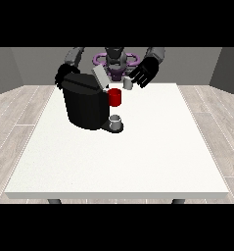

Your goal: Insert the coffee pod into the coffee machine and close the lid

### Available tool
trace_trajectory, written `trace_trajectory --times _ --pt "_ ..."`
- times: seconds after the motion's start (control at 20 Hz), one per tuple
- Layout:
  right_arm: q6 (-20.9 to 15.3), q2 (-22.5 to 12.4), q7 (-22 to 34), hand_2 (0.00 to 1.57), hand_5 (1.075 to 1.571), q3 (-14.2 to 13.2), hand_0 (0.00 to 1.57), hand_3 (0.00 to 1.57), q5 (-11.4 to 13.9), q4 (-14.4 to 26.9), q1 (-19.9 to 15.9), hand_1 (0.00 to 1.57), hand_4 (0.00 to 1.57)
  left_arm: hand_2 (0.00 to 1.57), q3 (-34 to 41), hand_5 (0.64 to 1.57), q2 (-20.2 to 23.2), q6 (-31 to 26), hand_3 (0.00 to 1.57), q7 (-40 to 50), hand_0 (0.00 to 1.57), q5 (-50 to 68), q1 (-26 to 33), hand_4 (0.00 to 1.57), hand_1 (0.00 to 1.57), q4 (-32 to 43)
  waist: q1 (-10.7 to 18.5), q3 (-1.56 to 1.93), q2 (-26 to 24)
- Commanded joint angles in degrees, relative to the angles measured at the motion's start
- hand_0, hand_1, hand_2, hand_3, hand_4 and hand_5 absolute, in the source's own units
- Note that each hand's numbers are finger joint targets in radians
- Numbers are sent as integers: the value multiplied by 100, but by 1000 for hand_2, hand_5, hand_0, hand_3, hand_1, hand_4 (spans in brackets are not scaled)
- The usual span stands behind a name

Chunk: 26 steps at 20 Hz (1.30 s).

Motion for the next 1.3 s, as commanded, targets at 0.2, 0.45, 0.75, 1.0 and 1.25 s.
trace_trajectory --times 0.2,0.45,0.75,1.0,1.25 --pt "-31 -194 495 0 1571 -44 0 0 31 -381 -213 0 549 1332 71 1571 72 68 1265 24 1278 -89 -280 519 1278 149 -293 -1 142" --pt "-252 104 -107 0 1571 107 0 0 236 -215 -105 0 459 1297 66 1571 -31 102 1236 211 1265 -134 -617 485 1265 126 -274 1 425" --pt "-314 -18 403 0 1571 -34 0 0 177 -247 -155 0 480 1314 1 1571 -140 -149 1222 461 1283 -186 -683 504 1283 253 -245 0 173" --pt "11 -105 -52 0 1571 -104 0 0 -19 -276 -23 0 525 1283 63 1571 -98 -76 1207 259 1229 -176 -696 511 1229 258 -353 1 382" --pt "-292 -7 189 0 1571 -167 0 0 15 -464 -311 0 499 1253 37 1571 16 37 1183 -28 1179 -288 -692 493 1179 308 -288 0 570"
